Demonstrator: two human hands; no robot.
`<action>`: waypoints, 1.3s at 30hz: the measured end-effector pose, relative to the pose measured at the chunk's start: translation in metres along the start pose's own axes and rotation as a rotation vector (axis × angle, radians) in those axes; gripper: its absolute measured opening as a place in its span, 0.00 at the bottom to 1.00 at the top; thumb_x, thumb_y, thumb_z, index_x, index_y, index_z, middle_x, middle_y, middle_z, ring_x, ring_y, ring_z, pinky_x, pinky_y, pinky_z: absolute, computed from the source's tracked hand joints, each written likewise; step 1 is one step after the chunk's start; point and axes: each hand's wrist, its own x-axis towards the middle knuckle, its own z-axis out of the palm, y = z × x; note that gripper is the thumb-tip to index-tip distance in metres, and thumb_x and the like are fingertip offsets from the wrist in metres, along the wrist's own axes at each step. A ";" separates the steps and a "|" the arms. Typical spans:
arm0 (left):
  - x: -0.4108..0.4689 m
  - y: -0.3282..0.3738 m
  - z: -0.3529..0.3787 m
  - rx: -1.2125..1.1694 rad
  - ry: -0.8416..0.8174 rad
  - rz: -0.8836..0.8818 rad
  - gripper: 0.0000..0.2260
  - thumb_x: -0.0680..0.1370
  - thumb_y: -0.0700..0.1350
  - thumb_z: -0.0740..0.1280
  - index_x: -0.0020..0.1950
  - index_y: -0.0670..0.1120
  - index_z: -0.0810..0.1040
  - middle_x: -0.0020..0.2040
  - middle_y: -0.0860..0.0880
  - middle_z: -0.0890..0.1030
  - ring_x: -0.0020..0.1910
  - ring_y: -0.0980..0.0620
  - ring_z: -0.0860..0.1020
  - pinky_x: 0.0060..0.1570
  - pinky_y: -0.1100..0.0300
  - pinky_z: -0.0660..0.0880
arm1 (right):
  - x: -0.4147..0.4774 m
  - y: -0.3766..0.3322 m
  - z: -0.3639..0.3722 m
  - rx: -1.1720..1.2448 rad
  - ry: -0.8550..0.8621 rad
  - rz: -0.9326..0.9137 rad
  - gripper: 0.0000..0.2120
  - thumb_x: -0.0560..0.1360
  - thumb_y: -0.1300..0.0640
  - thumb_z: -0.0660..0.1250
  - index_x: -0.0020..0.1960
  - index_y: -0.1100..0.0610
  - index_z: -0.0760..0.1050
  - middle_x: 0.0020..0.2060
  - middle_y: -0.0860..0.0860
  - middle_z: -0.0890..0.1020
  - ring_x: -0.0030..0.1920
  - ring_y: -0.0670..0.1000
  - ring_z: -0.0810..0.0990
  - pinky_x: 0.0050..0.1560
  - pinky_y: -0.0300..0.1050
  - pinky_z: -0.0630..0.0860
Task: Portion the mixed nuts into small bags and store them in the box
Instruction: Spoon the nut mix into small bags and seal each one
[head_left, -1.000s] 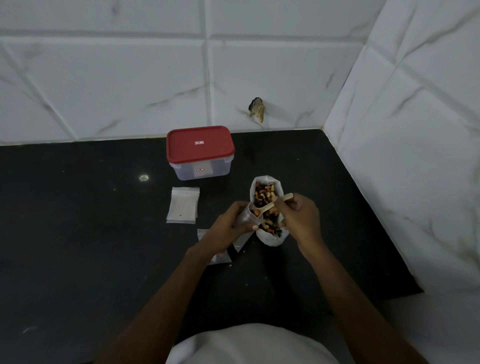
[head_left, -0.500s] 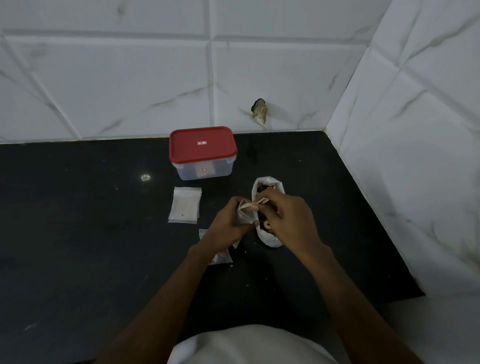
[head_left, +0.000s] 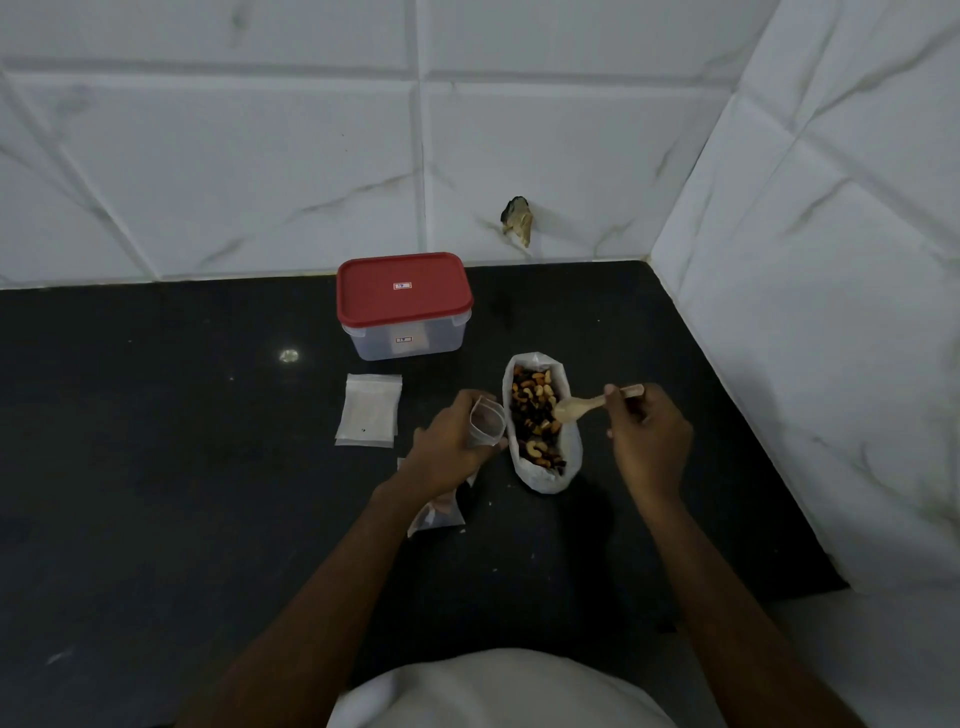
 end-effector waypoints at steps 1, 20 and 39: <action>0.001 0.000 0.001 0.013 -0.015 -0.002 0.23 0.71 0.57 0.72 0.61 0.65 0.64 0.58 0.62 0.74 0.63 0.56 0.73 0.65 0.39 0.69 | 0.001 0.004 0.001 -0.049 -0.007 -0.003 0.06 0.77 0.50 0.69 0.44 0.51 0.77 0.36 0.46 0.82 0.37 0.47 0.82 0.40 0.48 0.80; 0.004 -0.003 0.014 0.199 -0.163 -0.024 0.22 0.77 0.50 0.68 0.69 0.51 0.65 0.66 0.50 0.74 0.66 0.51 0.70 0.70 0.47 0.58 | 0.013 0.007 0.026 -0.248 -0.142 0.018 0.07 0.79 0.50 0.67 0.46 0.53 0.75 0.37 0.46 0.80 0.38 0.46 0.80 0.38 0.41 0.73; 0.001 -0.009 0.011 0.011 -0.183 -0.040 0.15 0.74 0.54 0.69 0.55 0.64 0.67 0.55 0.61 0.73 0.62 0.53 0.73 0.69 0.40 0.64 | 0.011 0.031 0.032 0.482 -0.270 0.657 0.09 0.75 0.56 0.72 0.50 0.61 0.82 0.44 0.56 0.86 0.38 0.50 0.82 0.36 0.41 0.76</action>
